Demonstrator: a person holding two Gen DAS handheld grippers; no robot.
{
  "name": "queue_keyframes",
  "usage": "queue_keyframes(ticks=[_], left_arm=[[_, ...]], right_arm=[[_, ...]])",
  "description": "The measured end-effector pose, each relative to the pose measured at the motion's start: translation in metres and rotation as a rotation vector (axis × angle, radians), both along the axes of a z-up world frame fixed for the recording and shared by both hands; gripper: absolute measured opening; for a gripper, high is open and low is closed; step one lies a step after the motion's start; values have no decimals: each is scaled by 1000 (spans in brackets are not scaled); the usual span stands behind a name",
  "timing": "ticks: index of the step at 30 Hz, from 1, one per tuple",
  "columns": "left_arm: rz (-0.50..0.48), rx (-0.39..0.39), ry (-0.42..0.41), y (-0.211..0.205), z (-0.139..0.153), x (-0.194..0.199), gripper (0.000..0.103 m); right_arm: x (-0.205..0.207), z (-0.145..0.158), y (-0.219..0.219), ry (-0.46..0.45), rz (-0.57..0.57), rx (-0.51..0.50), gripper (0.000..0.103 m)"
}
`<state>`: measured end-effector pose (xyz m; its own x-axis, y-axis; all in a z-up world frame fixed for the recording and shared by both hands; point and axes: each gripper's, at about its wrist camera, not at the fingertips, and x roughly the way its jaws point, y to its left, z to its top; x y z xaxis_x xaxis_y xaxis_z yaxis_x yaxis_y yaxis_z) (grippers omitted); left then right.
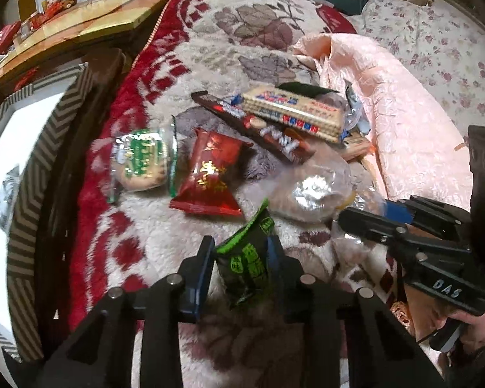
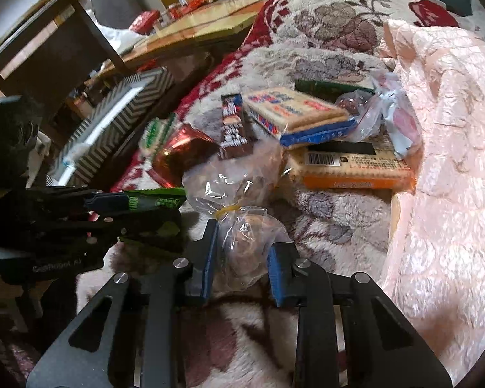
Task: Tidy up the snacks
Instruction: 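Grasp the green packet with the left gripper while the right grasps the clear nut bag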
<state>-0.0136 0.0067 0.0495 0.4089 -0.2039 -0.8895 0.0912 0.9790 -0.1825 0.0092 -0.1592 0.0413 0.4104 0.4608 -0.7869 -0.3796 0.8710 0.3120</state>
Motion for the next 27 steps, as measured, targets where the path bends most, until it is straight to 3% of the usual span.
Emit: queue_keyframes(ticks=[9,16,19,23,27], left_arm=[[12,-8,-28,12,12,-12,27],[7,-6,-17,14,6,-17,28],[7,-1,-13,15,4,-18,31],[9,9,-3,17,-3,-18,36],[26,0,24,19,-11,-17,50]], right_arm=[[-16,25,-8,-30,-17,94,22],[-18,19,1,0,21,32,22],[-22,11,3,8,22,-35,28],[-24,10,8,-10,67,-127,61],[-19,13,18,-59,122,-200,67]])
